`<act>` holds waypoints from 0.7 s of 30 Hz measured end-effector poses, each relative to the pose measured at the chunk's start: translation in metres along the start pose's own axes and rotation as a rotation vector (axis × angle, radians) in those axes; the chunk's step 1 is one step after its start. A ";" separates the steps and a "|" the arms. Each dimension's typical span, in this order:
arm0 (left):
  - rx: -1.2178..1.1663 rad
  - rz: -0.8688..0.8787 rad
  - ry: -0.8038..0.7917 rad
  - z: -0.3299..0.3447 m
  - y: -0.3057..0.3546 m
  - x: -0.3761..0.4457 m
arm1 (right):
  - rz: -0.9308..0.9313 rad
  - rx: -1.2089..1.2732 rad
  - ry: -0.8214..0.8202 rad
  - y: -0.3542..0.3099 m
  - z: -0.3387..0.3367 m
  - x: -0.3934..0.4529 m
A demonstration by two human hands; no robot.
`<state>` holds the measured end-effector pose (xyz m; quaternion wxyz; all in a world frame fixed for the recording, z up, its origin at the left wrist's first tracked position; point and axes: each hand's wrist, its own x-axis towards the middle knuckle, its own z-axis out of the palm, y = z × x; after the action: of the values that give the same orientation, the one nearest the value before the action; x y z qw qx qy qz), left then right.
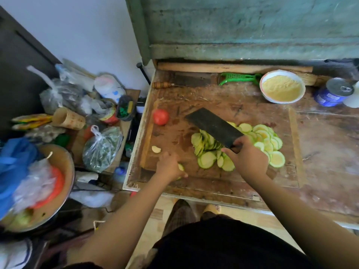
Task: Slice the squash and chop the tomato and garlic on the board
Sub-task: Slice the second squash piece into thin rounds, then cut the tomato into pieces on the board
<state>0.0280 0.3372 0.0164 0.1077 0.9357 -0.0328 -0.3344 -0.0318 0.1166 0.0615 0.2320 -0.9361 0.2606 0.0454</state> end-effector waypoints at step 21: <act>-0.860 0.020 -0.081 -0.037 0.047 0.037 | 0.093 0.054 0.048 0.005 -0.003 0.000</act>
<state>0.0804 0.2928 0.0319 0.4896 0.7914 0.0962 -0.3532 -0.0344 0.1113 0.0623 0.2486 -0.9171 0.3106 0.0267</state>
